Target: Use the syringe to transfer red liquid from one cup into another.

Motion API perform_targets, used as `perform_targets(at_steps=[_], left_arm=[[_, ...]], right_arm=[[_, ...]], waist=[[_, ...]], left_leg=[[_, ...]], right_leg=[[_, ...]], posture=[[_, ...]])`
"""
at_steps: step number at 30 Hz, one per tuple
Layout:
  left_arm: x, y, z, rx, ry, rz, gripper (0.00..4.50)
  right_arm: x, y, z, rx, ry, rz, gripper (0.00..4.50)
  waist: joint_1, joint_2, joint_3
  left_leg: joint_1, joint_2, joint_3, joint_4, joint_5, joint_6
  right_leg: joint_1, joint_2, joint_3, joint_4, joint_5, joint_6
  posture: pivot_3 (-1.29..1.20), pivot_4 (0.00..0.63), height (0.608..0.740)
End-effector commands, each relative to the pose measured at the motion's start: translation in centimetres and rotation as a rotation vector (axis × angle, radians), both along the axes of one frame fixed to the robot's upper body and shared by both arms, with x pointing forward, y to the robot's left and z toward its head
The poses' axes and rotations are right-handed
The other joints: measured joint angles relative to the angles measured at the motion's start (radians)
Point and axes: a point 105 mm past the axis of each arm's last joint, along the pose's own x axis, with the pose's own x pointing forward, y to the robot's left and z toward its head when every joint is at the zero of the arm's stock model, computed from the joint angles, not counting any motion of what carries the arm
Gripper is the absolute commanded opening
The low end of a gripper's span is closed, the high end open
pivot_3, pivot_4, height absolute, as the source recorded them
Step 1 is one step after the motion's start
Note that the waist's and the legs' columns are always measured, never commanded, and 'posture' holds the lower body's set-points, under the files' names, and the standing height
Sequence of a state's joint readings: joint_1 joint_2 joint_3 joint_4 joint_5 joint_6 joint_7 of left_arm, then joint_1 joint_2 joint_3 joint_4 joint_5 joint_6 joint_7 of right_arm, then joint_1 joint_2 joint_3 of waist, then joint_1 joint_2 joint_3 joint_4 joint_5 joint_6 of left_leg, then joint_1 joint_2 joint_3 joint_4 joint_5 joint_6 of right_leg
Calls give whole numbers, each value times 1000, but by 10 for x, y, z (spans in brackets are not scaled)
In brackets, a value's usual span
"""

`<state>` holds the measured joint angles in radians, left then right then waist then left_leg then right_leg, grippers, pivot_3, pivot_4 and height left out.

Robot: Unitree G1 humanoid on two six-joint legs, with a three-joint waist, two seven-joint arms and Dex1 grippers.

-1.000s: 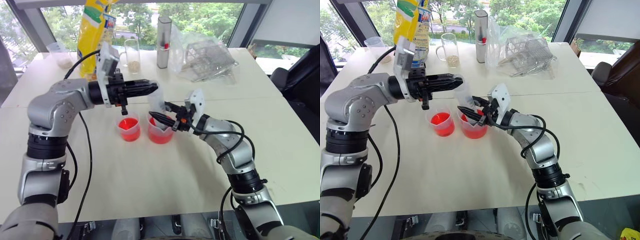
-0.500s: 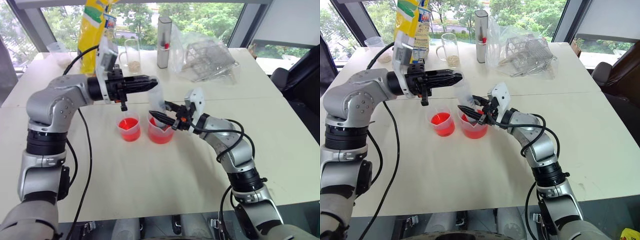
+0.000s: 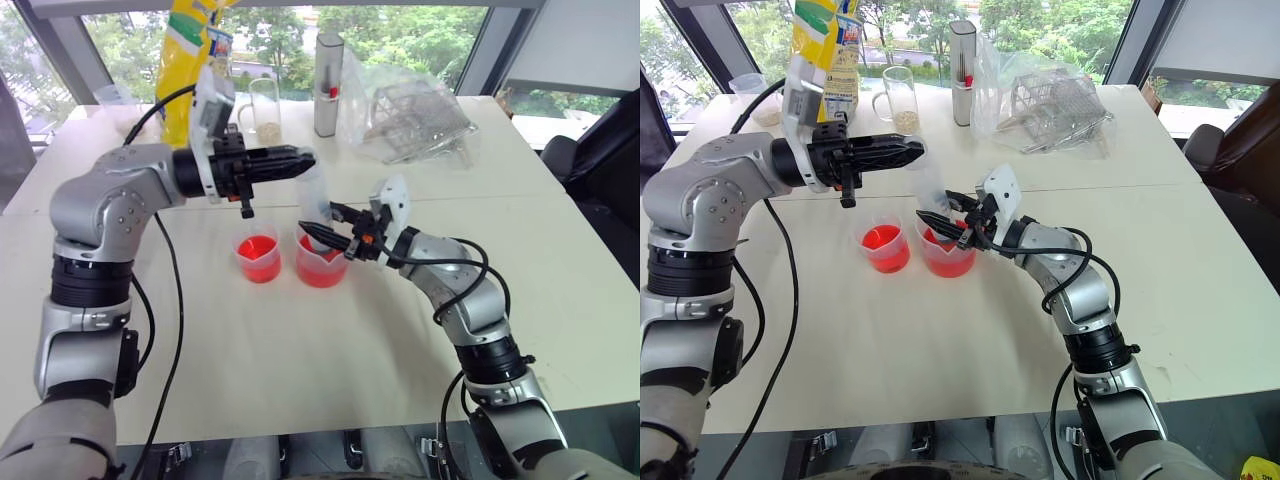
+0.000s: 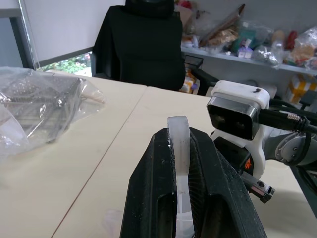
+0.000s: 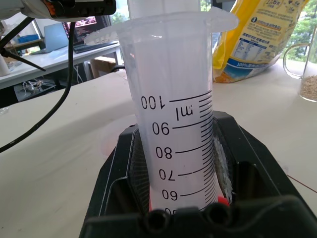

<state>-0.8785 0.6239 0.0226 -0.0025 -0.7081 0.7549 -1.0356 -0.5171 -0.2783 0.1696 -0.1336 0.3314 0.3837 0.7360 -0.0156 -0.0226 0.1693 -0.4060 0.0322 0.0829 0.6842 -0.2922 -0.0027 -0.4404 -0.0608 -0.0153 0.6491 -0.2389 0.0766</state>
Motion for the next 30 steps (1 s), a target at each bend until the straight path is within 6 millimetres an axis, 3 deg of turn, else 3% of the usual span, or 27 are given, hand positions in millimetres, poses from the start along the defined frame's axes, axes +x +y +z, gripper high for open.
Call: perform_targets(at_steps=[1, 30], left_arm=[[-6, 13, 46, -74, -183, 50, 32], [-4, 14, 52, -87, -203, 57, 32]], right_arm=[[-8, 9, -21, -64, 58, 59, 1370], [-9, 10, -21, -72, 55, 66, 1370]], waist=[[0, 0, 0], [0, 0, 0]], left_leg=[[0, 0, 0, 0, 0, 0], [0, 0, 0, 0, 0, 0]], right_leg=[[0, 0, 0, 0, 0, 0], [0, 0, 0, 0, 0, 0]], posture=[[0, 150, 740], [0, 150, 740]])
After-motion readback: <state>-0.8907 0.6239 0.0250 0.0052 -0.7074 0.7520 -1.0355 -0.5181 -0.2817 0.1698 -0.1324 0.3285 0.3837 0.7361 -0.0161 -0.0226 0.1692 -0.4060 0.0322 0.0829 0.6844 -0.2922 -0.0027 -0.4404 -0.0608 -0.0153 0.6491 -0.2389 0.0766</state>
